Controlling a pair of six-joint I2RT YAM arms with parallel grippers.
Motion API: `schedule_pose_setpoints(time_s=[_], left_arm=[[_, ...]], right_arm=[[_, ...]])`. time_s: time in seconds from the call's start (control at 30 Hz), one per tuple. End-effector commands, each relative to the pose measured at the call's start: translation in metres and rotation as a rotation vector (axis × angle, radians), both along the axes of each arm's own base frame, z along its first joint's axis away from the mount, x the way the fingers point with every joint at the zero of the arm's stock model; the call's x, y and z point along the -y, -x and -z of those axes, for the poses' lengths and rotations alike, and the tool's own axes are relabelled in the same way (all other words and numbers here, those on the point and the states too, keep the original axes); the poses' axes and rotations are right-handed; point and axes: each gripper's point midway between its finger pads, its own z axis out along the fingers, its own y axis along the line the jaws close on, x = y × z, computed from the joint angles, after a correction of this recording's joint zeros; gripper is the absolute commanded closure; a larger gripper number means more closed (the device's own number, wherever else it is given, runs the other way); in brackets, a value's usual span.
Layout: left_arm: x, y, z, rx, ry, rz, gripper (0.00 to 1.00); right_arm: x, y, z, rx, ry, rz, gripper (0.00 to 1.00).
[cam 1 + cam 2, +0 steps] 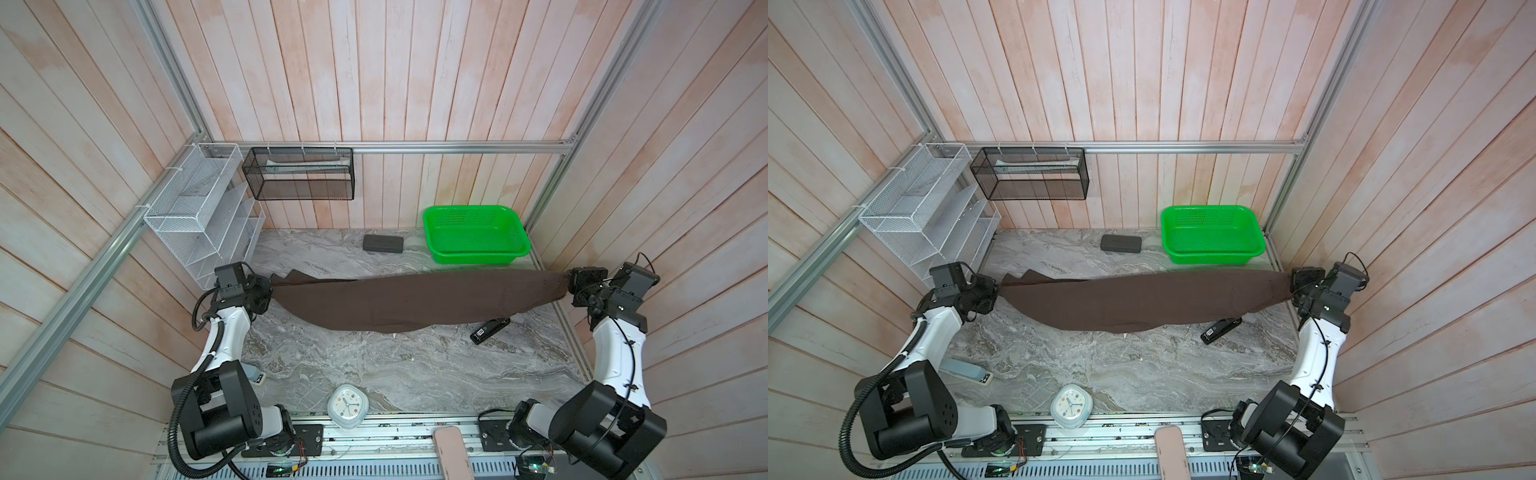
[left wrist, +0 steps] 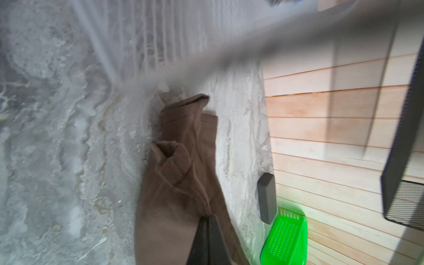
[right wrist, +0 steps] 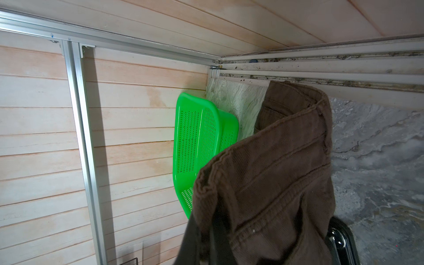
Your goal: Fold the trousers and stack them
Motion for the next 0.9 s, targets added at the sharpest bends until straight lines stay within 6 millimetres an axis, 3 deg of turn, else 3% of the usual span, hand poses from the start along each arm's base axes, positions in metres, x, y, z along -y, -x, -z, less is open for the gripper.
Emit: schedule_pose_setpoints(time_s=[0.0,0.13,0.23,0.47,0.67,0.77,0.87], left_arm=[[0.026,-0.005,-0.002,0.070,-0.022,0.119,1.00],[0.036,0.006,0.006,0.047,-0.034,0.140,1.00],[0.038,-0.003,-0.017,0.094,-0.054,0.151,1.00],[0.037,-0.077,-0.156,0.289,-0.203,0.200,1.00],[0.009,-0.118,-0.272,0.442,-0.345,0.153,1.00],[-0.011,-0.122,-0.314,0.495,-0.380,0.115,1.00],[-0.023,-0.113,-0.327,0.509,-0.391,0.099,1.00]], right_arm=[[0.002,0.003,-0.006,0.022,0.044,0.000,1.00],[0.001,0.003,-0.004,0.023,0.039,0.002,1.00],[0.003,-0.001,-0.008,0.033,0.035,0.004,1.00],[0.004,-0.029,-0.044,0.097,0.036,-0.027,1.00],[-0.002,-0.053,-0.077,0.176,0.022,-0.081,1.00],[-0.005,-0.060,-0.103,0.260,0.027,-0.117,1.00],[-0.010,-0.056,-0.118,0.325,0.039,-0.143,1.00]])
